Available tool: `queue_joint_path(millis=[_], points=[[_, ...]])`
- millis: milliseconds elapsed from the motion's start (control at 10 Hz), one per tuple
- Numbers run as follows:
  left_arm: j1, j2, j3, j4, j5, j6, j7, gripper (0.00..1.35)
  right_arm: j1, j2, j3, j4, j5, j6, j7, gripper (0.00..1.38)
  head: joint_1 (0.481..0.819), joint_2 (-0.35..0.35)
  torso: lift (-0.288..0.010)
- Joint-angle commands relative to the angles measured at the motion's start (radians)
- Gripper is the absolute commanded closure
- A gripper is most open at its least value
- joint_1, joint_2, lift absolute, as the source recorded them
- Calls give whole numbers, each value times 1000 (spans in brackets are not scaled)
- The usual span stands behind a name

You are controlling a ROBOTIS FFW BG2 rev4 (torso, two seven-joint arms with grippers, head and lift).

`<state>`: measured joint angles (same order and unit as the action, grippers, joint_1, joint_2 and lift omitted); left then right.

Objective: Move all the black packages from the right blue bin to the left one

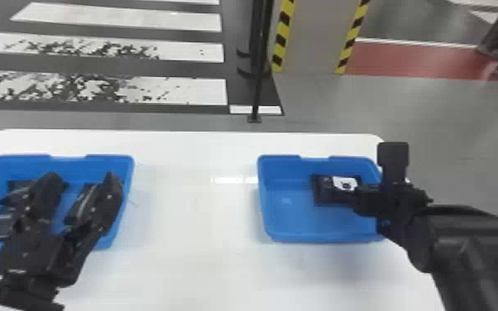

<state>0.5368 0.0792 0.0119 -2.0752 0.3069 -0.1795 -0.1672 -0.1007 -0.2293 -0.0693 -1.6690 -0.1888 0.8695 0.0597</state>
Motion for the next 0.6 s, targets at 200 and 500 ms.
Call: queue_joint_path(millis=[200, 500], points=[[1, -1, 6, 0, 2, 5, -3, 223, -32, -2, 15, 43, -1, 26, 0, 159, 695, -115, -140], [1, -3, 6, 0, 4, 10, -6, 223, -74, -10, 15, 122, -5, 26, 2, 206, 695, -120, -140]])
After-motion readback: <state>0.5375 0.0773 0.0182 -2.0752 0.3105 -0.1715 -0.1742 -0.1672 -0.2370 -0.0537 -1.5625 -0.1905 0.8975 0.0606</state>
